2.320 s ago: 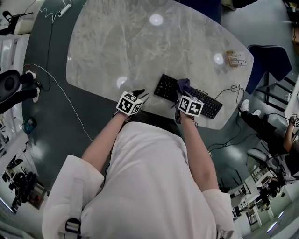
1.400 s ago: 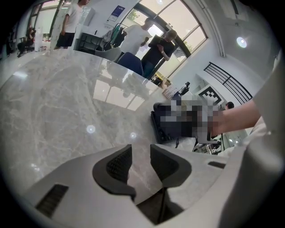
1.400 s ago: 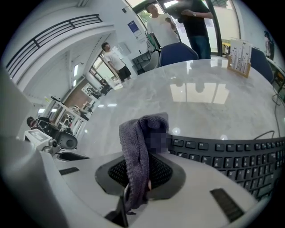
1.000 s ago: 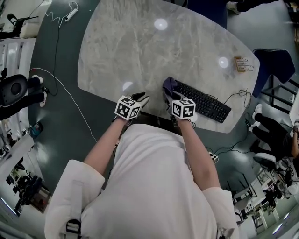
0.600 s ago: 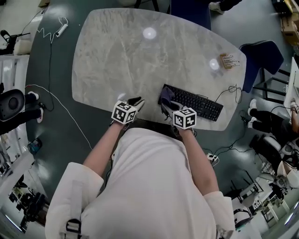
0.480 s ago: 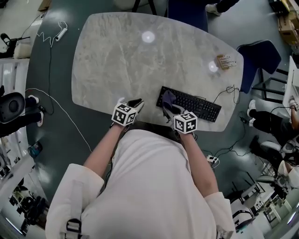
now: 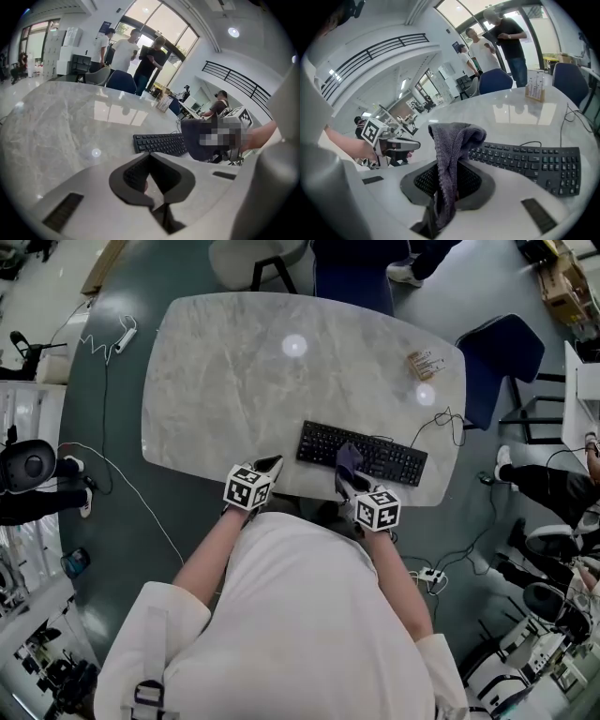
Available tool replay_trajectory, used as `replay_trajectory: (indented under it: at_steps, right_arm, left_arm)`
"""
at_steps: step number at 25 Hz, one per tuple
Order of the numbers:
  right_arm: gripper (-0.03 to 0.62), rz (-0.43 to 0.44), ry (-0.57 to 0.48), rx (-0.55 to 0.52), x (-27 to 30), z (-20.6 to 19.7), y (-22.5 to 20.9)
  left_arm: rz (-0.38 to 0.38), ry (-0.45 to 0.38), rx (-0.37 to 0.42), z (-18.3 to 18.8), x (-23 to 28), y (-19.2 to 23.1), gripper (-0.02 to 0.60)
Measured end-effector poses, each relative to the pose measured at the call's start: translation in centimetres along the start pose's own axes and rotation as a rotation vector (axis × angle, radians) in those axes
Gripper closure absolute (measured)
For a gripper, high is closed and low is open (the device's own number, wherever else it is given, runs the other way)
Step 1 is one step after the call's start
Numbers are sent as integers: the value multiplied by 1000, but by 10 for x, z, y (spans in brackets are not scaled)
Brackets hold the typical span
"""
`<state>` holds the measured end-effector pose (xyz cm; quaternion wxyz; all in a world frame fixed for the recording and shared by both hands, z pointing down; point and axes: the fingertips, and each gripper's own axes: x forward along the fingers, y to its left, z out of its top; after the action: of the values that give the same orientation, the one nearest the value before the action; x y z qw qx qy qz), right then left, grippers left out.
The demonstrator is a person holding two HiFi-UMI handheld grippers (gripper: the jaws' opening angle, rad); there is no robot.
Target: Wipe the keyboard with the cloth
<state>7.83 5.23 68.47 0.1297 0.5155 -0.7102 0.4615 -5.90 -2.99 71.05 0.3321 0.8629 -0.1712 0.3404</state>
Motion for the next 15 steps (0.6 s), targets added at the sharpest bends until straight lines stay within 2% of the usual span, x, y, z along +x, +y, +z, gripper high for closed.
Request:
replay_trajectory:
  at_steps: [9,15]
  right_arm:
    - [514,-78,-117,15,-92,-29,-35]
    - [514,-116,-211,23,-157,-37,-56]
  left_arm:
    - [2,-44,15,-19,-9,-78,575]
    - [14,-122,44,-10,-24,-120,575]
